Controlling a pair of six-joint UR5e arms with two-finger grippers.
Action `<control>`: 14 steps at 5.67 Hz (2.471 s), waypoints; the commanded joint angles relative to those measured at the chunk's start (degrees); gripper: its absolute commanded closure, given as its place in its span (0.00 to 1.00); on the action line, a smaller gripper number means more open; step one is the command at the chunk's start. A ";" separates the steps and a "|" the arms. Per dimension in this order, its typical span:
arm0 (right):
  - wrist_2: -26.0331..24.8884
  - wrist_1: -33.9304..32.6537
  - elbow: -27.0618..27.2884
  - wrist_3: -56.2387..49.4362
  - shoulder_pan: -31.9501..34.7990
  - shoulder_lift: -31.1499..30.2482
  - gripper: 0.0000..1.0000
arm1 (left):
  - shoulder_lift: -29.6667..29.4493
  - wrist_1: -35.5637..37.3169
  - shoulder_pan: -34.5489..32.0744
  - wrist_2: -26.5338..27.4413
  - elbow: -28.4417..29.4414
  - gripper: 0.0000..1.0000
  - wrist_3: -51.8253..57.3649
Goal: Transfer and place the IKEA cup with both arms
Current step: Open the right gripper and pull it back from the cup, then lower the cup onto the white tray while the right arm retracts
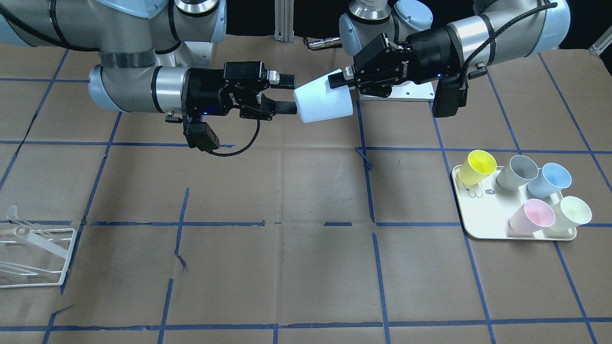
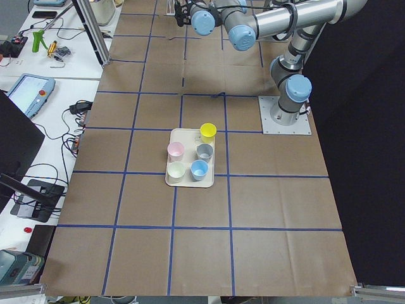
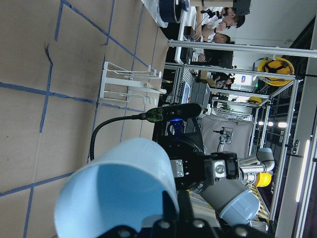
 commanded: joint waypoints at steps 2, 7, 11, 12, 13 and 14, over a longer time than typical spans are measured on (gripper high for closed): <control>-23.14 -8.07 -2.41 2.47 -7.55 0.03 0.00 | 0.07 -0.13 0.23 1.11 3.27 1.00 -0.95; -77.84 -30.98 -13.64 31.01 -4.44 -3.22 0.00 | -3.78 11.97 0.23 68.76 3.57 1.00 15.09; -98.15 -37.66 -15.34 39.23 2.17 -2.43 0.00 | -19.14 36.93 7.14 83.21 -0.39 0.99 27.43; -98.15 -37.40 -15.34 41.58 2.17 -2.95 0.00 | -23.18 38.27 8.22 82.60 -0.40 0.99 26.56; -98.07 -37.48 -15.69 42.22 2.17 -2.96 0.00 | -24.62 38.37 8.49 82.59 -0.57 0.99 26.47; -96.50 -38.35 -16.13 42.75 2.17 -2.96 0.00 | -25.59 38.02 8.66 82.68 -0.75 0.91 26.46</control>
